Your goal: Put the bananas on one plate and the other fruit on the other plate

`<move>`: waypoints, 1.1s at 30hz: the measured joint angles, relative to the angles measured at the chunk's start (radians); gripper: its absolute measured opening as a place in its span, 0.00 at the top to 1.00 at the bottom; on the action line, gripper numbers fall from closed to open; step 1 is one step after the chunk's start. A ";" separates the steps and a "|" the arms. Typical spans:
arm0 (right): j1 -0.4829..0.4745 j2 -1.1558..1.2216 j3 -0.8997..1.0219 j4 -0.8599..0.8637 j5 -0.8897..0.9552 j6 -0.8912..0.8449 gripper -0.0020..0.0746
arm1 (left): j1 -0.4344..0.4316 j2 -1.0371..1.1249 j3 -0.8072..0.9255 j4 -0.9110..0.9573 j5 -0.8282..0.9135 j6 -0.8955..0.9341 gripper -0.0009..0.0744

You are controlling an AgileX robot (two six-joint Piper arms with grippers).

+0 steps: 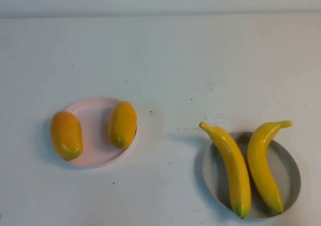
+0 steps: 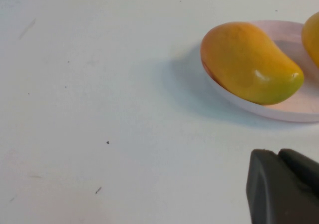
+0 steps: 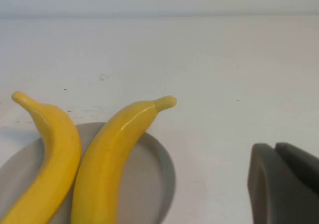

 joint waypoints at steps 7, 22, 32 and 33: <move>0.000 -0.002 0.038 0.000 -0.059 0.000 0.99 | 0.000 0.000 0.000 0.000 0.000 0.000 0.99; 0.000 -0.005 0.042 -0.001 0.037 0.000 0.99 | 0.000 0.000 0.000 0.000 0.000 0.000 0.99; 0.000 -0.005 0.042 -0.001 0.043 0.000 0.99 | 0.000 0.000 0.000 0.000 0.000 0.000 0.99; 0.000 -0.005 0.042 -0.001 0.043 0.000 0.99 | 0.000 0.000 0.000 0.000 0.000 0.000 0.99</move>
